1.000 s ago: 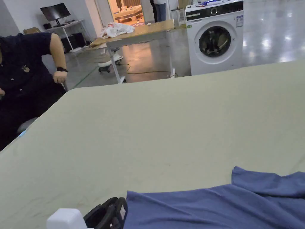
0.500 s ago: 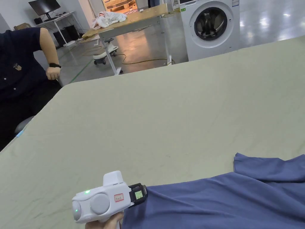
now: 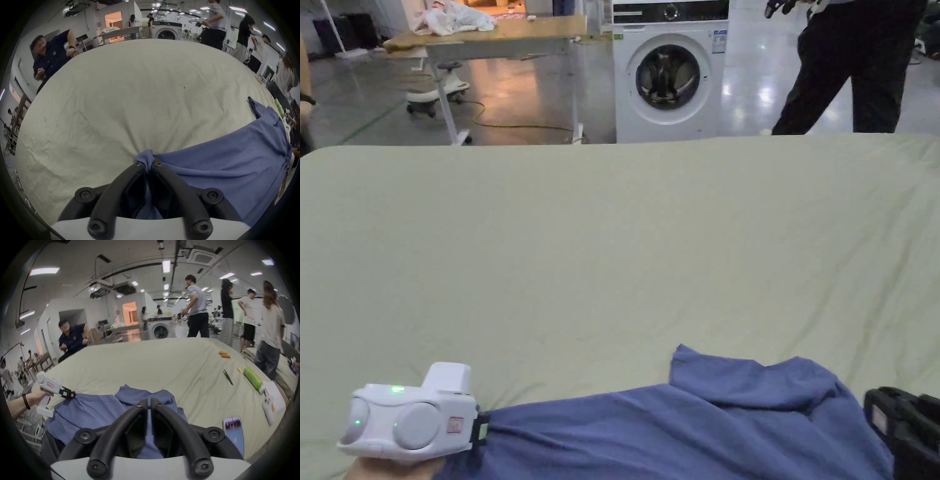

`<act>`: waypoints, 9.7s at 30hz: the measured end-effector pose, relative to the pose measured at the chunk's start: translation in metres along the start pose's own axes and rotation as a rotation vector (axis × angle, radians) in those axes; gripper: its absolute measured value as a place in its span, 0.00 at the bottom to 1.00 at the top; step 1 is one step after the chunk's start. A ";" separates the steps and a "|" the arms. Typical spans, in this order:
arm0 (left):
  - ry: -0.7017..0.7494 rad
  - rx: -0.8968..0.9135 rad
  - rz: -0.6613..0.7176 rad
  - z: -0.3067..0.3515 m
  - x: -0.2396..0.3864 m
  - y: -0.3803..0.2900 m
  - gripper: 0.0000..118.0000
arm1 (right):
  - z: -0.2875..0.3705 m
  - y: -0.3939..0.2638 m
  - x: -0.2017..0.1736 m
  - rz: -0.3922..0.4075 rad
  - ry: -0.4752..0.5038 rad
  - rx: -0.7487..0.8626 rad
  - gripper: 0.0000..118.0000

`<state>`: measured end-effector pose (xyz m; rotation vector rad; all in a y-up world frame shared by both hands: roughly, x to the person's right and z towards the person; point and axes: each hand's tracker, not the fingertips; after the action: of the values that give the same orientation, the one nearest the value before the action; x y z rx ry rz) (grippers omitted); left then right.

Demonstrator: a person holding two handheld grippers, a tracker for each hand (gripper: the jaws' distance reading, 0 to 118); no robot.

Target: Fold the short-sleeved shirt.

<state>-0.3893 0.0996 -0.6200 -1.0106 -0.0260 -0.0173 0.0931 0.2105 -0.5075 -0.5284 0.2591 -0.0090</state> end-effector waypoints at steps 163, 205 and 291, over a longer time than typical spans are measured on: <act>0.005 0.867 0.030 0.268 0.042 -0.173 0.00 | 0.103 -0.067 -0.035 -0.053 -0.167 0.227 0.00; -0.080 0.207 0.236 0.100 -0.031 -0.180 0.04 | 0.067 -0.153 0.039 -0.383 -0.316 -0.132 0.67; -0.035 0.218 0.159 0.039 -0.033 -0.076 0.13 | 0.067 -0.081 0.009 -0.189 -0.151 0.069 0.00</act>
<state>-0.4249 0.0922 -0.5358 -0.7924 0.0203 0.1457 0.1230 0.1734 -0.4135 -0.4811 0.0602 -0.1608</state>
